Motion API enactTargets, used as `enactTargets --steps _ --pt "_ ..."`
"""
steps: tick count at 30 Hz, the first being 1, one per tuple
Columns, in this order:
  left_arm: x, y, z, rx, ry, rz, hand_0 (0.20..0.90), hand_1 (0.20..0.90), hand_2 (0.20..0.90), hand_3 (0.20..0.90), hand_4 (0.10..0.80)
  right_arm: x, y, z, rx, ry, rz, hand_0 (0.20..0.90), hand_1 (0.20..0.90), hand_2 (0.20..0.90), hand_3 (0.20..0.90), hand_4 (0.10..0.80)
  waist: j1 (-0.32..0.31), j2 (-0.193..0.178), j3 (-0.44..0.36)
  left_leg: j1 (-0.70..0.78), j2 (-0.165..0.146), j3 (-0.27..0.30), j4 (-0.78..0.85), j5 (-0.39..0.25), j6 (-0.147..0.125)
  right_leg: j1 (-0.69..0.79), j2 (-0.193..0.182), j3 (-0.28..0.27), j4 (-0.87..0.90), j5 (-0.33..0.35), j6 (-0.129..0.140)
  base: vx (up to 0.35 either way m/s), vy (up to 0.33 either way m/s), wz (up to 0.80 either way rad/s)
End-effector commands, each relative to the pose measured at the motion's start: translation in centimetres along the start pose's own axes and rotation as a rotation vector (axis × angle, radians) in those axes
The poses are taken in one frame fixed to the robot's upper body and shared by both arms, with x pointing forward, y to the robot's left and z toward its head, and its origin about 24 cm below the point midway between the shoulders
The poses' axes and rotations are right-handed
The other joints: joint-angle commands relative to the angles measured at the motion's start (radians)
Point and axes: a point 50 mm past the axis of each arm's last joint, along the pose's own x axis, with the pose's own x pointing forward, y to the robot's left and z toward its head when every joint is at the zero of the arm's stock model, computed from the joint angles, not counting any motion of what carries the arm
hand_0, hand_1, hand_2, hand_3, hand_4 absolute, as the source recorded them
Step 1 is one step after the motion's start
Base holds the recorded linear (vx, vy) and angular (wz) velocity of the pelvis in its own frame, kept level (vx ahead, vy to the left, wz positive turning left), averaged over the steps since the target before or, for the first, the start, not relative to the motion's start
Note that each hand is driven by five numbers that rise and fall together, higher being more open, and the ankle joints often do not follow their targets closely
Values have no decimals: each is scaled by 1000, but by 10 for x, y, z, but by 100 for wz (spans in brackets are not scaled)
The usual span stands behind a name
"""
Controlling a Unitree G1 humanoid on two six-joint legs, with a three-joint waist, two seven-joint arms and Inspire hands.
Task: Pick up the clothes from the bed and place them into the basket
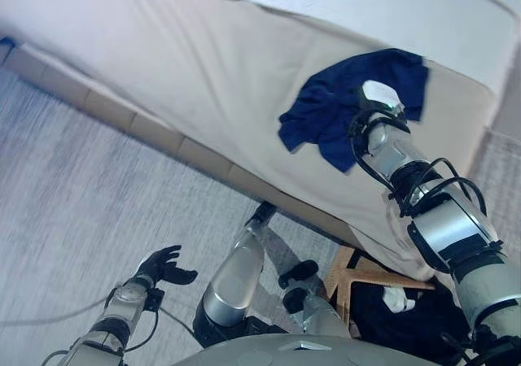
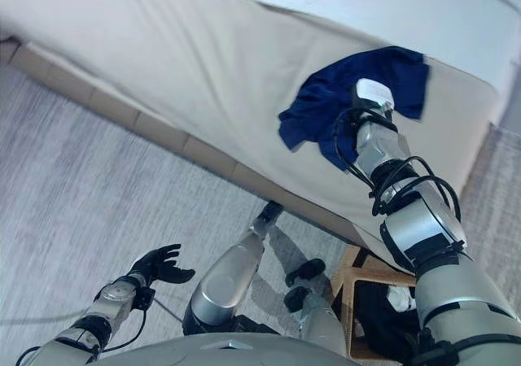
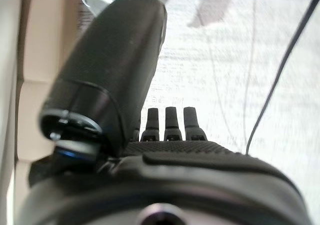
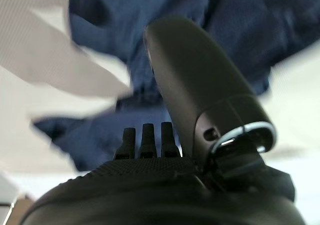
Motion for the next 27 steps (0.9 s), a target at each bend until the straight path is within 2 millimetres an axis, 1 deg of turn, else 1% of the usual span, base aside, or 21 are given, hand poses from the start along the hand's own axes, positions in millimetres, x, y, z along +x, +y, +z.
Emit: enactTargets --steps 1,2,6,8,10,13,14,15,17,19,20,21,22,23,25,27 --pt "-2 -6 10 -17 -112 -41 900 900 900 900 800 4 -58 8 -47 -4 -226 900 900 900 900 800 9 41 11 6 -9 16 -48 -33 72 -20 -17 16 145 -68 -38 -82 142 24" --pt "-2 -13 15 -31 -148 -58 900 900 900 900 800 4 -66 7 -42 10 -271 900 900 900 900 800 13 55 27 -23 -13 13 -37 -26 73 -50 -30 8 173 -74 -37 -60 131 17" --pt "-4 -26 19 -68 -197 -87 900 900 900 900 800 3 -76 8 -30 28 -358 900 900 900 900 800 17 82 41 -96 -25 18 22 -29 79 -129 -61 1 265 -83 -39 -6 136 4" --pt "-5 -28 20 -76 -213 -94 900 900 900 900 800 4 -80 6 -71 66 -346 900 900 900 900 800 21 90 41 -141 -30 21 51 -31 81 -172 -71 0 300 -88 -38 2 82 6" --pt "-6 -28 21 -84 -222 -93 900 900 900 900 800 4 -82 4 -93 89 -336 900 900 900 900 800 25 94 41 -163 -34 22 64 -30 83 -193 -72 -2 315 -90 -36 3 20 0" --pt "-8 -23 23 -92 -241 -90 900 900 900 900 800 4 -91 4 -143 134 -295 900 900 900 900 800 35 97 41 -214 -41 21 95 -32 87 -240 -78 -6 351 -94 -32 0 -7 1" --pt "-9 -21 24 -86 -249 -88 900 900 900 900 800 5 -93 4 -148 135 -270 507 507 507 442 342 38 95 41 -231 -41 19 98 -29 88 -255 -75 -6 356 -93 -28 1 -39 8" --pt "-10 -16 26 -79 -255 -81 900 900 900 900 800 5 -99 8 -119 109 -268 300 300 300 200 100 41 90 41 -252 -43 14 101 -24 90 -277 -68 -7 361 -92 -25 4 -63 10" --pt "-11 -11 26 -79 -253 -69 900 900 900 900 800 2 -112 23 21 18 -345 300 300 300 200 100 38 81 41 -266 -38 10 102 -21 88 -294 -60 -5 361 -84 -19 7 -55 8" --pt "-12 -10 22 -86 -244 -54 900 900 900 900 800 -9 -133 55 245 -149 -466 300 300 300 200 100 30 67 41 -272 -26 13 100 -24 84 -308 -53 -2 352 -73 -16 -16 -9 -2" --pt "-12 -10 17 -97 -232 -39 900 900 900 900 800 -21 -147 77 439 -284 -522 300 300 300 200 100 18 52 41 -272 -12 18 99 -30 81 -309 -46 2 339 -66 -15 -35 -13 -18" --pt "-13 -10 13 -103 -223 -29 900 900 900 900 800 -31 -157 87 557 -376 -576 300 300 300 200 100 9 41 41 -269 -4 23 99 -35 79 -307 -41 7 332 -62 -15 -24 -13 -33" --pt "-14 -9 8 -113 -210 -16 900 900 900 900 800 -40 -165 94 659 -457 -616 300 300 300 200 100 -1 28 41 -262 3 30 100 -43 78 -300 -35 15 321 -57 -16 -12 -18 -46" --pt "-15 -8 1 -132 -191 6 900 900 900 900 800 -56 -177 101 789 -583 -687 300 300 300 200 100 -19 8 41 -247 13 42 104 -59 77 -285 -26 31 303 -50 -16 -7 -30 -48" --pt "-15 -6 -5 -149 -161 34 900 900 900 900 800 -79 -190 103 931 -734 -778 300 300 300 200 100 -43 -18 41 -208 22 61 104 -82 78 -255 -15 60 272 -36 -13 -4 -40 -36" --pt "-14 -3 -10 -146 -130 55 900 900 900 900 800 -102 -201 103 1012 -848 -875 300 300 300 200 100 -66 -36 41 -151 30 81 102 -102 82 -219 -6 95 255 -27 -10 33 -39 -51"
